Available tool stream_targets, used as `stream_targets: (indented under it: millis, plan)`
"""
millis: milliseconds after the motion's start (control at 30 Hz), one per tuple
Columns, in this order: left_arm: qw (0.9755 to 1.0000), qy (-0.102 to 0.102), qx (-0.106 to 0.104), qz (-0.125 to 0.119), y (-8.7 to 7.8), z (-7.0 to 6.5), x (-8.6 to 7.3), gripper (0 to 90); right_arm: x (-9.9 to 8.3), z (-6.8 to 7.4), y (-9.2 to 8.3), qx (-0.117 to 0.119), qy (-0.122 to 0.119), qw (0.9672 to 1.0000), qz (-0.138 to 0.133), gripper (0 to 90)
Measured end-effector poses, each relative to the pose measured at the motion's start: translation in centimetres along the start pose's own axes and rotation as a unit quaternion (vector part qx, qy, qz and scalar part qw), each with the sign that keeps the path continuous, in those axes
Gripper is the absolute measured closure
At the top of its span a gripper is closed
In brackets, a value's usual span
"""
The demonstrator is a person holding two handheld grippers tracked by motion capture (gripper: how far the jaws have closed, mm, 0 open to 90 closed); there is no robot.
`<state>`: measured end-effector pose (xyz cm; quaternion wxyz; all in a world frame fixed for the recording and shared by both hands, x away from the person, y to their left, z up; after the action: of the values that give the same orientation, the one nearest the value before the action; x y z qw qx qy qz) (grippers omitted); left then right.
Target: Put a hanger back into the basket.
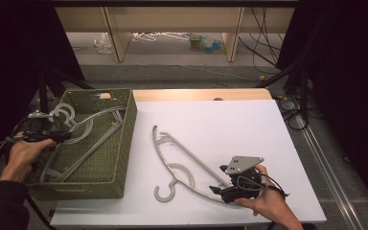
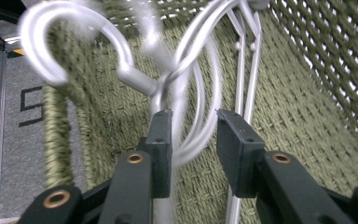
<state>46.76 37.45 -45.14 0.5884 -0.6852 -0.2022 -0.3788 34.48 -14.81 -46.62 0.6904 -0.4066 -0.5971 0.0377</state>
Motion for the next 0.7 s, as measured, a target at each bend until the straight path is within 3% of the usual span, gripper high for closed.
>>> stream_targets:
  millis: [67, 167, 200, 233, 267, 333, 433, 467, 533, 600, 633, 700]
  plan:
    - [0.9999, -0.006, 0.000, -0.010, -0.1, -0.1, 0.1, 63.7, 0.0, 0.0, 0.0, 0.000, -0.002, 1.0000, 0.000, 28.0]
    - [0.9997, 0.006, -0.005, -0.022, -1.1, -0.8, 0.5, 59.5, 0.0, 0.0, 0.1, 0.001, -0.001, 1.0000, -0.001, 28.0]
    - [0.9990, 0.012, -0.007, -0.044, -2.1, -1.6, 0.9, 57.4, 0.0, 0.0, 0.1, 0.001, 0.001, 1.0000, 0.001, 28.0]
    - [0.9971, -0.014, -0.016, -0.073, -2.4, -2.4, 1.3, 55.5, 0.0, 0.0, 0.1, 0.001, 0.001, 1.0000, 0.001, 28.0]
    - [0.9955, -0.022, -0.026, -0.089, -3.0, -2.9, 1.6, 54.1, 0.0, 0.0, 0.1, 0.002, 0.001, 1.0000, 0.000, 28.0]
    - [0.9944, -0.022, -0.034, -0.098, -3.6, -3.4, 1.7, 50.0, 0.0, -0.1, 0.3, -0.003, 0.004, 1.0000, -0.005, 27.8]
    - [0.9920, -0.006, -0.036, -0.121, -5.2, -4.6, 1.8, 46.9, -0.2, -0.1, 0.3, 0.001, 0.003, 1.0000, 0.001, 27.8]
    - [0.9890, -0.015, -0.055, -0.136, -6.4, -5.8, 1.9, 44.0, -0.2, 0.0, 0.3, 0.001, 0.004, 1.0000, 0.001, 27.6]
    - [0.9879, -0.016, -0.061, -0.142, -6.8, -6.2, 2.0, 42.0, -0.2, 0.0, 0.3, 0.001, 0.004, 1.0000, 0.002, 27.6]
    - [0.9792, -0.025, -0.106, -0.171, -8.2, -9.2, 2.0, 40.9, -0.1, 0.0, 0.3, 0.003, 0.005, 1.0000, 0.000, 27.6]
    - [0.9792, -0.025, -0.106, -0.171, -8.2, -9.2, 2.0, 40.4, -0.1, 0.0, 0.3, 0.003, 0.005, 1.0000, 0.000, 27.6]
    - [0.9728, -0.015, -0.142, -0.182, -9.0, -12.1, 1.8, 39.5, -0.2, 0.1, 0.3, 0.005, 0.007, 1.0000, 0.002, 27.5]
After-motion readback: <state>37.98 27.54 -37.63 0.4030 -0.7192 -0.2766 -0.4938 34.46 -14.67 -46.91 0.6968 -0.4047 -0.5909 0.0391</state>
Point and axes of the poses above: each handheld gripper's, and its own axes: y roughly forward along the jaws, x roughly out of its top, z roughly to its left, the point moved 8 cm from there along y, roughly forward along the jaws, and after that the axes turned 7 degrees about -z, right-handed, at the moved point
